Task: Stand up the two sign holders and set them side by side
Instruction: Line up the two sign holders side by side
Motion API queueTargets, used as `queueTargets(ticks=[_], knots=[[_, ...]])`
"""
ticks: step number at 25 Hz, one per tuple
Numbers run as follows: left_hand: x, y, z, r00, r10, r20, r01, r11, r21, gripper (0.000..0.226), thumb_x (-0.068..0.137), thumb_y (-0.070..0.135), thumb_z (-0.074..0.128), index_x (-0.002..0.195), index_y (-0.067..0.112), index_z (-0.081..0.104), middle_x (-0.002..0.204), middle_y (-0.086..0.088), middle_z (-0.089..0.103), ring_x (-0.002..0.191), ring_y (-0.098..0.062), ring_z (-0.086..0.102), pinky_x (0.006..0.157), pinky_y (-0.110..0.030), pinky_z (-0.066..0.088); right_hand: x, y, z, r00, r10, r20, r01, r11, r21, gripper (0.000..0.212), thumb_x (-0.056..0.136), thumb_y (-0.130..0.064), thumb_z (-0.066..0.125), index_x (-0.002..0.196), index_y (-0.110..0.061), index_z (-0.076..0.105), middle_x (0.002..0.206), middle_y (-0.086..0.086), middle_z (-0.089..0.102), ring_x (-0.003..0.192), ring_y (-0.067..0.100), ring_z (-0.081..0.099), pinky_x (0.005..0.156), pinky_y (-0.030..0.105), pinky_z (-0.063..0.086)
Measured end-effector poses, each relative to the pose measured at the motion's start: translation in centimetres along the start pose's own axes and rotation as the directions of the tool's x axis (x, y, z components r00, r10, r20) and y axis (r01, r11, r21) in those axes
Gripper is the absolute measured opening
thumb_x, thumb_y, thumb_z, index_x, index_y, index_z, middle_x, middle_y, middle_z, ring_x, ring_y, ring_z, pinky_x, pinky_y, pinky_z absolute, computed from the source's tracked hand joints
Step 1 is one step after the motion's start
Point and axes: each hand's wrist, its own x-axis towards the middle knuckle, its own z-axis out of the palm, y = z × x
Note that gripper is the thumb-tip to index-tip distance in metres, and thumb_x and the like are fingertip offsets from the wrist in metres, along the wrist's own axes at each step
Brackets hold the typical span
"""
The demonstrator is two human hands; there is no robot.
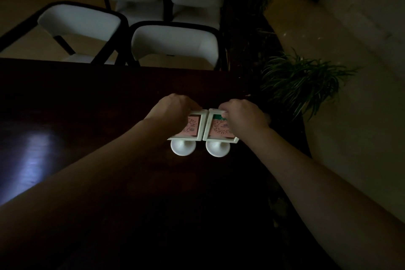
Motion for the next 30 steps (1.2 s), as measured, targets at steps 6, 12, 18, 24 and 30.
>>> queueTargets(ticks=[6, 12, 18, 24, 30], knots=[[-0.6, -0.2, 0.3, 0.999, -0.027, -0.020, 0.026, 0.999, -0.037, 0.050, 0.093, 0.000, 0.050, 0.126, 0.035, 0.065, 0.125, 0.005, 0.066, 0.103, -0.016, 0.064, 0.077, -0.030, 0.055, -0.1, 0.7, -0.1, 1.000, 0.010, 0.022, -0.011, 0.999, 0.042, 0.026, 0.092, -0.009, 0.056, 0.107, -0.024, 0.071, 0.097, 0.004, 0.067, 0.090, 0.026, 0.063, 0.063, 0.030, 0.035], [-0.6, 0.2, 0.2, 0.999, -0.024, -0.033, 0.023, 0.999, -0.023, 0.053, 0.092, -0.001, 0.053, 0.133, 0.032, 0.059, 0.131, 0.003, 0.064, 0.110, -0.018, 0.062, 0.082, -0.032, 0.054, 0.0, 0.9, 0.2, 0.999, 0.035, 0.009, -0.036, 0.997, 0.072, 0.026, 0.093, -0.012, 0.058, 0.112, -0.026, 0.070, 0.100, 0.005, 0.068, 0.093, 0.027, 0.064, 0.062, 0.030, 0.033], [-0.7, -0.3, -0.2, 0.998, -0.063, 0.005, 0.064, 0.998, -0.029, 0.043, 0.095, 0.005, 0.053, 0.129, 0.031, 0.062, 0.127, 0.003, 0.064, 0.107, -0.018, 0.062, 0.081, -0.033, 0.055, 0.3, 1.6, 0.2, 1.000, 0.021, 0.021, -0.023, 0.994, 0.106, 0.021, 0.093, -0.017, 0.063, 0.112, -0.024, 0.070, 0.100, 0.003, 0.069, 0.092, 0.023, 0.064, 0.066, 0.030, 0.041], [-0.5, -0.4, -0.6, 0.997, -0.056, 0.052, 0.057, 0.998, -0.029, 0.043, 0.093, 0.004, 0.053, 0.124, 0.031, 0.065, 0.122, 0.003, 0.067, 0.099, -0.015, 0.064, 0.073, -0.029, 0.057, 0.4, 1.5, 0.2, 1.000, 0.021, 0.018, -0.023, 0.995, 0.093, 0.016, 0.092, -0.018, 0.064, 0.104, -0.024, 0.072, 0.093, 0.002, 0.069, 0.085, 0.021, 0.062, 0.062, 0.029, 0.038], [-0.2, -0.7, 0.0, 0.998, -0.060, 0.036, 0.061, 0.998, -0.023, 0.043, 0.092, 0.004, 0.056, 0.123, 0.032, 0.066, 0.120, 0.005, 0.068, 0.099, -0.013, 0.064, 0.064, -0.019, 0.049, 0.5, 1.4, 0.1, 0.999, 0.020, 0.037, -0.023, 0.996, 0.088, 0.017, 0.092, -0.015, 0.063, 0.102, -0.025, 0.072, 0.093, 0.003, 0.068, 0.085, 0.022, 0.062, 0.064, 0.032, 0.044]])
